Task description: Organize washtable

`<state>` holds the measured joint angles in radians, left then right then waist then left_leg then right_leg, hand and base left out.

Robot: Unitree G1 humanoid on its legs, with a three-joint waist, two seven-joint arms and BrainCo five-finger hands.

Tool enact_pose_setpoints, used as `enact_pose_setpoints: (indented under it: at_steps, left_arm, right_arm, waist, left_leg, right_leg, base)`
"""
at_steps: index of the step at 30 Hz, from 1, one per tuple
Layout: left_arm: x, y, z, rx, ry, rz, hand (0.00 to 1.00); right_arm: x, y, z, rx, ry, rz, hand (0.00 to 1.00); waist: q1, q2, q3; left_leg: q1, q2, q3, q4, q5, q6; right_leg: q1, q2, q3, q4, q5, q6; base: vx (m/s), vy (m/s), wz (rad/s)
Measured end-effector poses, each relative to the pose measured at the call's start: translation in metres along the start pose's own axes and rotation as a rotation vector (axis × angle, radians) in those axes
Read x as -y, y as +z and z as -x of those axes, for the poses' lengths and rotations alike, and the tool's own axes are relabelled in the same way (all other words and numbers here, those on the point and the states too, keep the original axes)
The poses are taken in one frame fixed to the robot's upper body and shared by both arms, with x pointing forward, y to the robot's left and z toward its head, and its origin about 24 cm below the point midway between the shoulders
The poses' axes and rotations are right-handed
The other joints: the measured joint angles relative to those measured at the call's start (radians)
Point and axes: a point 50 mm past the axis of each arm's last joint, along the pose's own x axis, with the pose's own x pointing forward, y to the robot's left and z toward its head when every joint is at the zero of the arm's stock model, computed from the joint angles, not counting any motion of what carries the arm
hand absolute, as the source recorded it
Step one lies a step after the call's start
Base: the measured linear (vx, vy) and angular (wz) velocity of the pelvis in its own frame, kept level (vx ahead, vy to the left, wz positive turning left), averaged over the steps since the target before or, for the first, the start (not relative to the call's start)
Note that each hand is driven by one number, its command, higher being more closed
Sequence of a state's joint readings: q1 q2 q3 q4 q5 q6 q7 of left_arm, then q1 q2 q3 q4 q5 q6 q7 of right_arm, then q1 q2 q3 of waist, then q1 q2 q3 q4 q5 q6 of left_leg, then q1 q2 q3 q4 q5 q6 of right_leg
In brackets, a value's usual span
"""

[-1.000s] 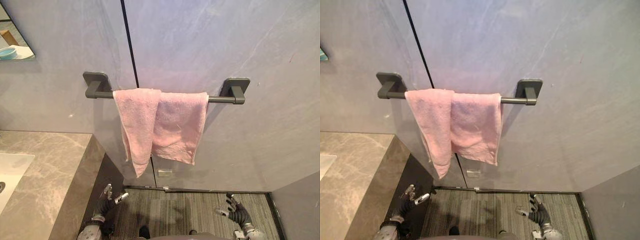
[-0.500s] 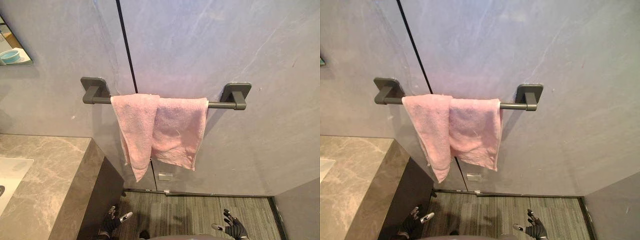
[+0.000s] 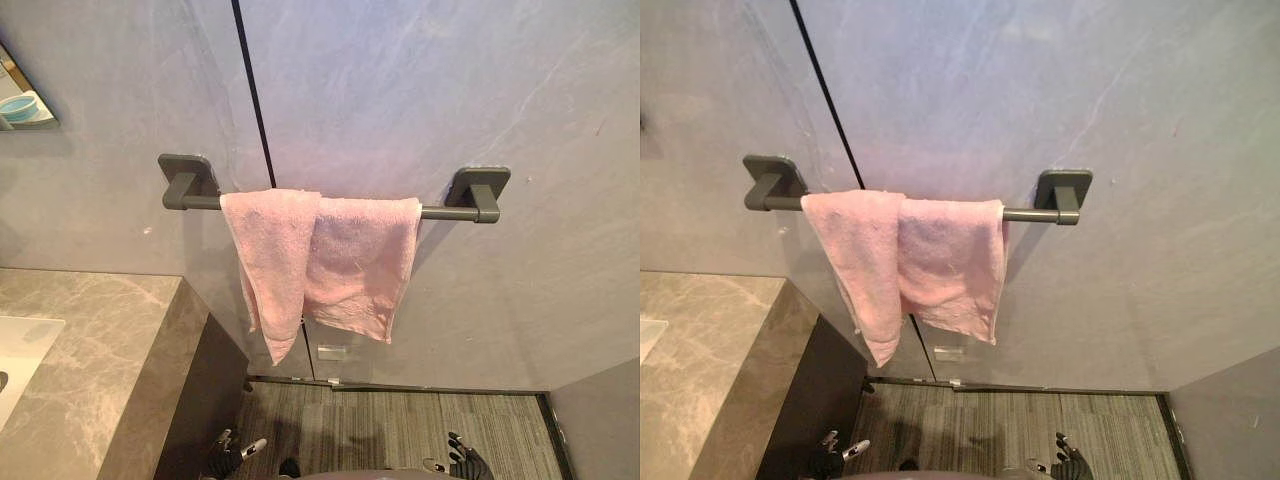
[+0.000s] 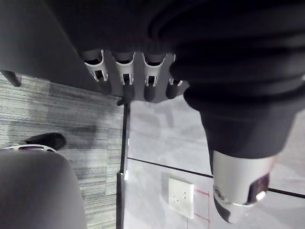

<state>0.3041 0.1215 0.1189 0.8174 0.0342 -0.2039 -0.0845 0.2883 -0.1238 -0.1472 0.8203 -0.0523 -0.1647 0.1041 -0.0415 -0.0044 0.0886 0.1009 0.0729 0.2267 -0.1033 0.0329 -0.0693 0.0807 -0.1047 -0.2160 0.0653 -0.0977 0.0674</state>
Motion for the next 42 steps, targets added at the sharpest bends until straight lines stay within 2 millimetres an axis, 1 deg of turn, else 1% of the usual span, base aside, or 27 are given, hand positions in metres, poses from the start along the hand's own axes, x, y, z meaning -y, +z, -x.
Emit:
enact_pose_setpoints:
  at_steps: [3, 5, 11, 12, 13, 14, 15, 16, 17, 18, 19, 20, 21, 22, 23, 24, 25, 26, 27, 30, 32, 33, 34, 35, 36, 40, 42]
  left_arm:
    - [0.001, 0.002, -0.001, 0.006, -0.001, 0.0, 0.0]
    - [0.001, 0.008, -0.004, 0.022, -0.003, -0.004, 0.0]
    - [0.006, 0.044, -0.017, 0.13, -0.034, -0.04, 0.0]
    - [0.003, 0.05, -0.018, 0.154, -0.027, -0.04, 0.0]
    - [0.002, 0.052, -0.018, 0.162, -0.022, -0.032, 0.0]
    - [-0.004, 0.055, -0.018, 0.175, -0.009, -0.032, 0.0]
    - [-0.006, 0.056, -0.018, 0.18, -0.002, -0.028, 0.0]
    - [-0.015, 0.055, -0.016, 0.179, 0.037, -0.018, 0.0]
    - [-0.02, 0.053, -0.015, 0.174, 0.054, -0.007, 0.0]
    - [-0.029, 0.05, -0.012, 0.164, 0.083, -0.002, 0.0]
    - [-0.038, 0.044, -0.009, 0.144, 0.116, -0.003, 0.0]
    - [-0.035, 0.041, -0.009, 0.137, 0.115, 0.022, 0.0]
    - [-0.031, 0.041, -0.01, 0.138, 0.108, 0.036, 0.0]
    - [-0.01, 0.041, -0.015, 0.132, 0.059, 0.069, 0.0]
    - [0.01, 0.043, -0.017, 0.136, 0.005, 0.076, 0.0]
    - [0.019, 0.044, -0.017, 0.138, -0.023, 0.07, 0.0]
    - [0.025, 0.046, -0.018, 0.14, -0.042, 0.066, 0.0]
    - [0.028, 0.043, -0.017, 0.129, -0.051, 0.067, 0.0]
    - [0.027, 0.042, -0.017, 0.128, -0.049, 0.066, 0.0]
    - [0.024, 0.047, -0.017, 0.146, -0.047, 0.056, 0.0]
    - [0.025, 0.047, -0.017, 0.146, -0.054, 0.052, 0.0]
    - [0.027, 0.051, -0.018, 0.157, -0.065, 0.046, 0.0]
    - [0.027, 0.053, -0.019, 0.164, -0.068, 0.042, 0.0]
    - [0.025, 0.056, -0.019, 0.174, -0.067, 0.034, 0.0]
    - [0.019, 0.054, -0.019, 0.17, -0.061, 0.02, 0.0]
    - [0.013, 0.045, -0.016, 0.131, -0.049, -0.005, 0.0]
    - [0.012, 0.04, -0.015, 0.113, -0.049, -0.02, 0.0]
  right_arm:
    - [-0.001, 0.014, -0.007, 0.036, 0.007, 0.007, 0.0]
    - [-0.006, 0.037, -0.016, 0.096, 0.025, 0.036, 0.0]
    - [-0.005, 0.036, -0.015, 0.084, 0.041, 0.082, 0.0]
    - [-0.005, 0.035, -0.015, 0.086, 0.043, 0.082, 0.0]
    - [-0.005, 0.035, -0.015, 0.086, 0.043, 0.082, 0.0]
    - [-0.005, 0.036, -0.015, 0.087, 0.042, 0.082, 0.0]
    - [-0.005, 0.037, -0.015, 0.091, 0.043, 0.083, 0.0]
    - [-0.006, 0.046, -0.018, 0.117, 0.047, 0.085, 0.0]
    - [-0.007, 0.049, -0.018, 0.131, 0.049, 0.087, 0.0]
    - [-0.008, 0.055, -0.018, 0.157, 0.051, 0.088, 0.0]
    - [-0.01, 0.057, -0.018, 0.166, 0.058, 0.09, 0.0]
    - [-0.005, 0.059, -0.018, 0.171, 0.057, 0.114, 0.0]
    - [-0.003, 0.061, -0.018, 0.176, 0.056, 0.127, 0.0]
    - [0.008, 0.062, -0.017, 0.176, 0.035, 0.144, 0.0]
    - [0.016, 0.056, -0.015, 0.154, 0.013, 0.139, 0.0]
    - [0.017, 0.052, -0.013, 0.142, 0.009, 0.137, 0.0]
    - [0.016, 0.051, -0.013, 0.139, 0.009, 0.135, 0.0]
    - [0.015, 0.052, -0.014, 0.144, 0.006, 0.132, 0.0]
    - [0.016, 0.052, -0.014, 0.144, 0.0, 0.131, 0.0]
    - [0.01, 0.053, -0.014, 0.155, 0.007, 0.114, 0.0]
    - [0.009, 0.054, -0.013, 0.161, 0.004, 0.106, 0.0]
    - [0.009, 0.052, -0.013, 0.159, 0.0, 0.092, 0.0]
    - [0.008, 0.052, -0.013, 0.158, -0.002, 0.084, 0.0]
    - [0.002, 0.051, -0.013, 0.158, 0.013, 0.068, 0.0]
    - [-0.006, 0.054, -0.015, 0.171, 0.028, 0.051, 0.0]
    - [-0.009, 0.053, -0.016, 0.163, 0.025, 0.032, 0.0]
    - [-0.008, 0.05, -0.015, 0.153, 0.021, 0.029, 0.0]
  waist:
    - [0.006, 0.002, 0.008]
    - [0.003, -0.007, 0.036]
    - [-0.007, 0.007, 0.061]
    - [-0.008, 0.018, 0.068]
    - [-0.007, 0.009, 0.065]
    - [-0.003, 0.01, 0.065]
    - [0.001, 0.008, 0.063]
    - [0.007, -0.009, 0.054]
    - [0.01, -0.005, 0.054]
    - [0.016, -0.034, 0.039]
    - [0.025, -0.059, 0.028]
    - [0.033, -0.076, 0.009]
    - [0.035, -0.067, 0.014]
    - [0.018, -0.011, 0.03]
    - [-0.001, 0.004, 0.031]
    - [-0.001, 0.0, 0.036]
    - [0.003, 0.003, 0.039]
    - [0.003, 0.01, 0.041]
    - [0.002, 0.009, 0.042]
    - [0.002, 0.007, 0.043]
    - [0.0, 0.008, 0.044]
    - [-0.001, 0.018, 0.04]
    - [-0.001, 0.024, 0.036]
    - [0.003, 0.005, 0.033]
    - [0.005, -0.011, 0.022]
    - [0.003, -0.008, 0.023]
    - [0.004, -0.007, 0.024]
  left_leg:
    - [-0.003, 0.004, 0.045, 0.006, -0.012, -0.002]
    - [-0.009, -0.003, 0.082, 0.007, -0.017, -0.001]
    - [-0.027, 0.017, 0.018, 0.039, -0.022, 0.005]
    - [-0.04, 0.027, -0.011, 0.053, -0.021, 0.005]
    - [-0.045, 0.028, -0.021, 0.065, -0.021, 0.005]
    - [-0.075, 0.041, -0.046, 0.109, -0.028, -0.004]
    - [-0.093, 0.053, -0.061, 0.134, -0.034, -0.013]
    - [-0.148, 0.093, -0.079, 0.211, -0.056, -0.045]
    - [-0.168, 0.104, -0.085, 0.235, -0.063, -0.055]
    - [-0.198, 0.121, -0.092, 0.27, -0.073, -0.079]
    - [-0.225, 0.128, -0.103, 0.295, -0.072, -0.11]
    - [-0.243, 0.16, -0.124, 0.285, -0.047, -0.135]
    - [-0.251, 0.171, -0.133, 0.276, -0.03, -0.139]
    - [-0.28, 0.212, -0.163, 0.253, 0.031, -0.118]
    - [-0.307, 0.216, -0.135, 0.182, 0.173, -0.029]
    - [-0.31, 0.214, -0.075, 0.122, 0.272, -0.002]
    - [-0.316, 0.218, -0.006, 0.142, 0.264, -0.004]
    - [-0.326, 0.213, 0.08, 0.238, 0.185, -0.025]
    - [-0.329, 0.203, 0.083, 0.273, 0.145, -0.024]
    - [-0.321, 0.175, 0.113, 0.56, -0.105, -0.016]
    - [-0.261, 0.155, 0.142, 0.581, -0.177, -0.011]
    - [-0.214, 0.13, 0.181, 0.49, -0.19, -0.001]
    - [-0.198, 0.115, 0.19, 0.442, -0.187, 0.004]
    - [-0.162, 0.069, 0.188, 0.322, -0.145, 0.024]
    - [-0.12, 0.021, 0.182, 0.179, -0.063, 0.033]
    - [-0.045, -0.021, 0.164, 0.015, 0.028, 0.042]
    - [-0.03, -0.024, 0.156, 0.006, 0.033, 0.042]
  right_leg:
    - [-0.042, 0.002, 0.041, 0.035, -0.013, -0.003]
    - [-0.139, -0.012, 0.094, 0.179, -0.065, 0.006]
    - [-0.176, -0.035, 0.109, 0.324, -0.081, 0.014]
    - [-0.191, -0.046, 0.115, 0.39, -0.102, -0.009]
    - [-0.2, -0.064, 0.114, 0.437, -0.122, -0.014]
    - [-0.217, -0.12, 0.12, 0.532, -0.13, -0.011]
    - [-0.224, -0.137, 0.137, 0.556, -0.131, -0.01]
    - [-0.238, -0.148, 0.223, 0.576, -0.125, -0.003]
    - [-0.241, -0.143, 0.26, 0.567, -0.118, 0.01]
    - [-0.233, -0.151, 0.311, 0.518, -0.08, 0.058]
    - [-0.207, -0.158, 0.326, 0.446, -0.109, 0.164]
    - [-0.162, -0.138, 0.265, 0.364, -0.201, 0.163]
    - [-0.146, -0.129, 0.238, 0.335, -0.228, 0.15]
    - [-0.128, -0.087, 0.176, 0.318, -0.229, 0.122]
    - [-0.128, -0.069, 0.107, 0.316, -0.223, 0.108]
    - [-0.132, -0.07, 0.068, 0.295, -0.204, 0.07]
    - [-0.131, -0.062, 0.041, 0.276, -0.192, 0.045]
    - [-0.115, -0.055, -0.004, 0.245, -0.17, 0.015]
    - [-0.111, -0.055, -0.023, 0.239, -0.165, 0.008]
    - [-0.075, -0.058, -0.13, 0.196, -0.132, -0.009]
    - [-0.042, -0.067, -0.169, 0.175, -0.118, 0.001]
    - [-0.023, -0.071, -0.21, 0.164, -0.109, 0.017]
    - [-0.019, -0.069, -0.221, 0.153, -0.106, 0.021]
    - [-0.011, -0.074, -0.232, 0.116, -0.088, 0.031]
    - [-0.005, -0.075, -0.228, 0.066, -0.062, 0.021]
    - [0.014, -0.071, -0.223, 0.045, -0.044, 0.028]
    - [0.029, -0.068, -0.227, 0.049, -0.043, 0.029]
  base:
    - [0.06, 0.013, -0.42]
    - [0.02, 0.007, -0.52]
    - [0.02, -0.021, 0.33]
    - [0.05, -0.059, 0.77]
    - [0.03, -0.085, 0.75]
    - [-0.01, -0.095, 0.54]
    - [-0.05, -0.249, 0.54]
    - [-0.08, -0.285, 0.25]
    - [-0.11, -0.432, 0.14]
    - [-0.12, -0.489, 0.02]
    - [-0.13, -0.632, 0.02]
    - [-0.12, -0.56, 0.08]
    - [-0.16, -0.515, 0.53]
    - [-0.21, -0.424, 1.23]
    - [-0.3, -0.407, 1.52]
    - [-0.27, -0.272, 1.17]
    - [-0.27, -0.281, 0.81]
    - [-0.16, -0.187, 0.64]
    - [-0.17, -0.184, 0.81]
    - [-0.18, -0.068, 0.85]
    - [-0.07, 0.057, 0.91]
    - [-0.04, 0.111, 0.92]
    - [-0.09, 0.123, 0.97]
    - [-0.11, 0.084, 0.59]
    - [-0.1, 0.074, 0.47]
    - [-0.08, 0.044, 0.13]
    - [-0.06, -0.008, 0.06]
